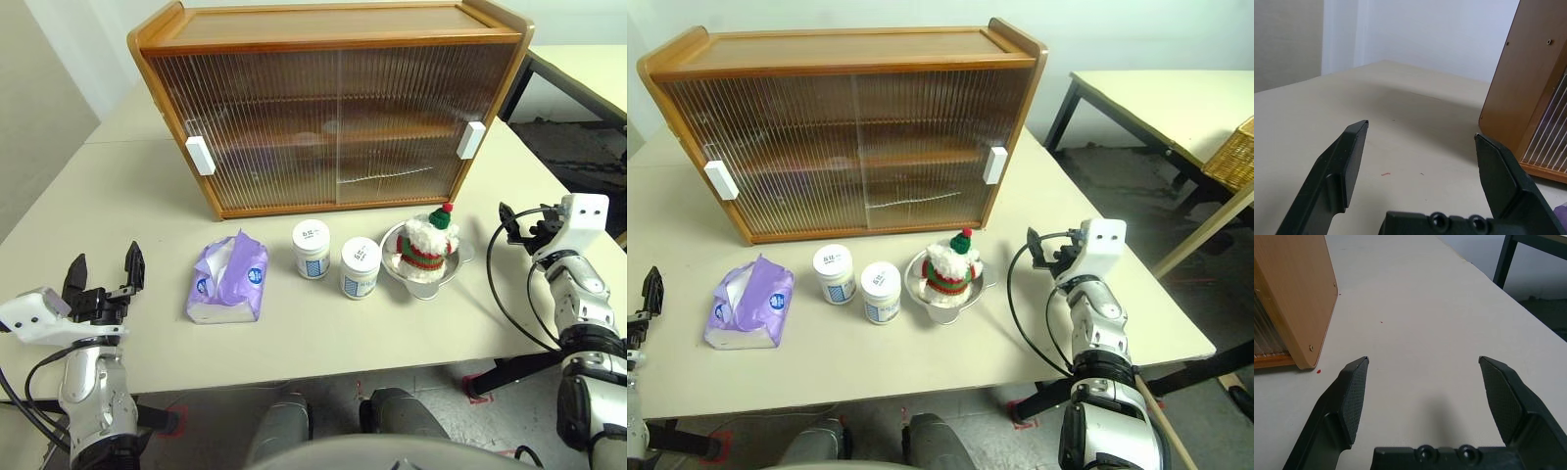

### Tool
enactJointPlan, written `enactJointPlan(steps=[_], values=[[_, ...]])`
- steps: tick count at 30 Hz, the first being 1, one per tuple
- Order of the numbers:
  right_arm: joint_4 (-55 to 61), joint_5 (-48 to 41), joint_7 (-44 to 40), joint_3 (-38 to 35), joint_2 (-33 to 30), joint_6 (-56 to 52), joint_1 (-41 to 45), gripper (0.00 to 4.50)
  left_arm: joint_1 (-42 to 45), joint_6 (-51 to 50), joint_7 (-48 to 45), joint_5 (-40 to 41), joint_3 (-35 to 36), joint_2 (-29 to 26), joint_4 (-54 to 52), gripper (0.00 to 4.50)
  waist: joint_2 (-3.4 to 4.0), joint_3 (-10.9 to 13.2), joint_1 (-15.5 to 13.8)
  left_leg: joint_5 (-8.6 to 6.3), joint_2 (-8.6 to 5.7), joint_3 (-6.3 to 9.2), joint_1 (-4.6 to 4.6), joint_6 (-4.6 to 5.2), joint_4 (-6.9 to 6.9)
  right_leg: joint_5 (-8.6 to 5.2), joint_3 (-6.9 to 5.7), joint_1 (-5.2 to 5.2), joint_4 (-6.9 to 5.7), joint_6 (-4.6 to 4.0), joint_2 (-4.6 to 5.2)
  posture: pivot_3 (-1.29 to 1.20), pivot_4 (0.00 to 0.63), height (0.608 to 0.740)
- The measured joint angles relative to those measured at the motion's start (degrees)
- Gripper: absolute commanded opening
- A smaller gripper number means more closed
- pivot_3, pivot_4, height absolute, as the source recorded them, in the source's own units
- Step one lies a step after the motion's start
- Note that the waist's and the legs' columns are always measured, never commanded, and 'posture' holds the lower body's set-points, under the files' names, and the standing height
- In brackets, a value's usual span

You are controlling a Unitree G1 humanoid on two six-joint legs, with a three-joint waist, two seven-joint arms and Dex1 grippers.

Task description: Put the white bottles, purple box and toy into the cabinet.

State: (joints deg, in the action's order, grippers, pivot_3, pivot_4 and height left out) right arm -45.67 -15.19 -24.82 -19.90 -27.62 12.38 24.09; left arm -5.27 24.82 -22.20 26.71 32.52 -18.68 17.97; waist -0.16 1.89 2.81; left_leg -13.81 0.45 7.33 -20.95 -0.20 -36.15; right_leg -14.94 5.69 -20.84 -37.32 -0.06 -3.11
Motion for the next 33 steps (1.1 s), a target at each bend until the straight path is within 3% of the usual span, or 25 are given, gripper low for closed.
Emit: enactJointPlan(steps=[10,16,24,33], values=[[-1.06,-0.25,-2.13,-0.01,-2.25,0.67,3.28,4.50,0.69,0.53,0.34,0.00,0.07,0.14,0.10,4.48,0.06,-0.09,-0.06,-0.01,-0.01,0.00,-0.01,0.01,-0.28,0.11,0.02,0.07,0.00,0.04,-0.02,-0.06,0.006,0.740],[6.09,-5.67,-10.35,-0.99,-4.41,-1.47,5.27,4.50,1.65,0.29,0.28,0.28,0.30,-1.18,0.09,4.48,0.07,-0.09,-0.01,0.00,-0.03,-0.05,0.00,0.02,-0.39,-0.01,0.02,0.11,-0.01,-0.20,-0.09,-0.07,0.022,0.740],[18.97,-15.27,-17.84,-1.95,-8.26,-15.16,15.37,4.50,5.48,-3.88,-1.24,3.00,2.84,-9.16,1.34,4.48,0.07,-0.09,0.38,0.00,-0.09,-0.10,0.00,0.02,-0.57,-0.02,0.02,0.13,-0.01,-0.44,-0.23,-0.07,0.019,0.740],[40.58,-27.61,-28.28,2.89,-8.58,-36.62,12.03,4.50,9.51,-14.07,-1.18,5.67,2.04,-10.48,-3.94,4.48,-0.05,-0.10,-0.08,0.00,-0.41,-0.30,-0.10,0.00,-0.68,-0.09,-0.02,0.15,0.03,-0.42,-0.36,-0.06,0.021,0.740]])
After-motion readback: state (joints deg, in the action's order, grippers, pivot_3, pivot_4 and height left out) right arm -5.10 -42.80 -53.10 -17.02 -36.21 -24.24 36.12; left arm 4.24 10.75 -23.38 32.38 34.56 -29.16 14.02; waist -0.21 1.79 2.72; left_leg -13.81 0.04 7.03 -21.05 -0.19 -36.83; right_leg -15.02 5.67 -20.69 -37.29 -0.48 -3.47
